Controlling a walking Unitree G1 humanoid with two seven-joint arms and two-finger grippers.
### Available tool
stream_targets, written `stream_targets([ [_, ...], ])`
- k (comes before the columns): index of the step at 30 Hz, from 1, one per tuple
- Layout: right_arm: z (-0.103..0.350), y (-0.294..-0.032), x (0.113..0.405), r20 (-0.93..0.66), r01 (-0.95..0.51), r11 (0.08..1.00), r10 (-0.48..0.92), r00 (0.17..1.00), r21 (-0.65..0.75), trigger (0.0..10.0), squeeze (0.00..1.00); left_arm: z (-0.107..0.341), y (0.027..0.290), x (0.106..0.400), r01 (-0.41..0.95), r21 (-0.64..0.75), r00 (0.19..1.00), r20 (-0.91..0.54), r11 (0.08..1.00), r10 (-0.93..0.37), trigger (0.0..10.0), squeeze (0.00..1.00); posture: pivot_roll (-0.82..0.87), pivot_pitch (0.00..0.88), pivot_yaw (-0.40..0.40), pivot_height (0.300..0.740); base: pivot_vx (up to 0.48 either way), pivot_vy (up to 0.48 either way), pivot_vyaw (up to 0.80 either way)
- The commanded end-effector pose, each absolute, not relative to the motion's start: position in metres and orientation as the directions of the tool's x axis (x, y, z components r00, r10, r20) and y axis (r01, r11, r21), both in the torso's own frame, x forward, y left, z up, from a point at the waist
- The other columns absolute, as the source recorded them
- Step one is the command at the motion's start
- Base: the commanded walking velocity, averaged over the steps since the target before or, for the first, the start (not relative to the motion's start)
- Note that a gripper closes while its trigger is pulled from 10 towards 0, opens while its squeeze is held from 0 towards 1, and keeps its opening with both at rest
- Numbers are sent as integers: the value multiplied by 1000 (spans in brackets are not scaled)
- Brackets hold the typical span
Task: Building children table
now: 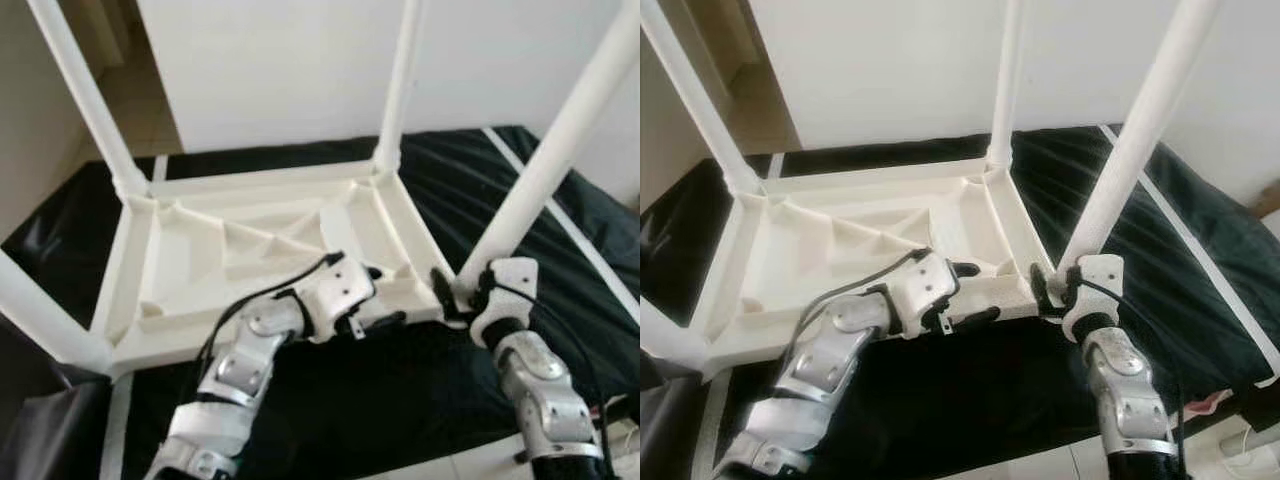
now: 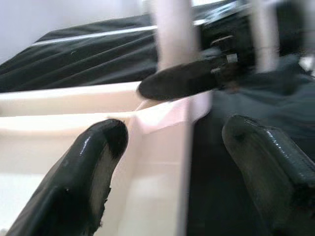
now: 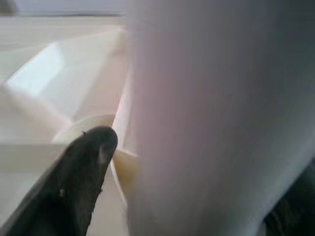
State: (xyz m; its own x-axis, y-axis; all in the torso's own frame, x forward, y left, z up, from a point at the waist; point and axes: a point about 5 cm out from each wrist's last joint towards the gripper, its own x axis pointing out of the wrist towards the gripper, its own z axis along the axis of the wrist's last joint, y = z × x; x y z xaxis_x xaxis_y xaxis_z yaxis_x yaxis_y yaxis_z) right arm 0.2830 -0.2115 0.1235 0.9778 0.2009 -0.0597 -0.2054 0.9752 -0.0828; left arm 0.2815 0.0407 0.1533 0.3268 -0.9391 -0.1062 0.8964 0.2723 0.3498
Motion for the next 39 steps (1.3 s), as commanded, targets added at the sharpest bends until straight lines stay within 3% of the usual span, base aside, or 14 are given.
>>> stream_targets([
  [1, 125, -218, 290, -69, -288, 953, 283, 957, -91, 10000, 0, 148, 46, 269, 933, 320, 225, -152, 167, -962, 10000, 0, -64, 0, 17, 740, 0, 0, 0],
  [6, 135, -230, 297, -118, -461, 874, 446, 887, -154, 10000, 0, 145, 49, 248, 957, 287, 104, -192, 46, -976, 10000, 0, -48, 0, 4, 740, 0, 0, 0],
  [11, 137, -232, 298, -140, -505, 848, 488, 862, -158, 10000, 0, 145, 49, 247, 960, 277, 94, -195, 37, -976, 10000, 0, -45, 0, 3, 740, 0, 0, 0],
  [15, 134, -231, 288, -286, -708, 692, 656, 699, -140, 10000, 0, 144, 54, 246, 962, 271, 104, -224, 40, -969, 10000, 0, -17, 0, -18, 740, 0, 0, 0],
  [18, 133, -231, 284, -310, -740, 660, 682, 662, -130, 10000, 0, 145, 56, 247, 961, 272, 110, -228, 45, -967, 10000, 0, -17, 0, -18, 740, 0, 0, 0],
  [19, 132, -230, 274, -348, -795, 597, 727, 592, -105, 10000, 0, 146, 61, 250, 961, 267, 130, -237, 64, -963, 10000, 0, -10, 0, -26, 740, 0, 0, 0],
  [24, 131, -226, 262, -361, -840, 538, 772, 524, -68, 10000, 0, 149, 68, 255, 959, 268, 159, -245, 91, -957, 10000, 0, -10, 0, -30, 740, 0, 0, 0],
  [30, 126, -215, 251, -324, -849, 527, 798, 507, -30, 10000, 0, 154, 67, 260, 953, 272, 194, -218, 131, -957, 10000, 0, -21, 0, -33, 740, 0, 0, 0],
  [31, 123, -215, 258, -300, -791, 608, 744, 598, -69, 10000, 0, 154, 67, 266, 947, 279, 225, -222, 159, -949, 10000, 0, -28, 0, -34, 740, 0, 0, 0],
  [32, 122, -214, 262, -288, -762, 641, 716, 636, -88, 10000, 0, 154, 67, 269, 943, 282, 242, -224, 174, -944, 10000, 0, -29, 0, -34, 740, 0, 0, 0],
  [39, 125, -208, 265, -244, -735, 673, 701, 670, -84, 10000, 0, 155, 65, 277, 929, 298, 291, -216, 220, -932, 10000, 0, -32, 0, -34, 740, 0, 0, 0],
])
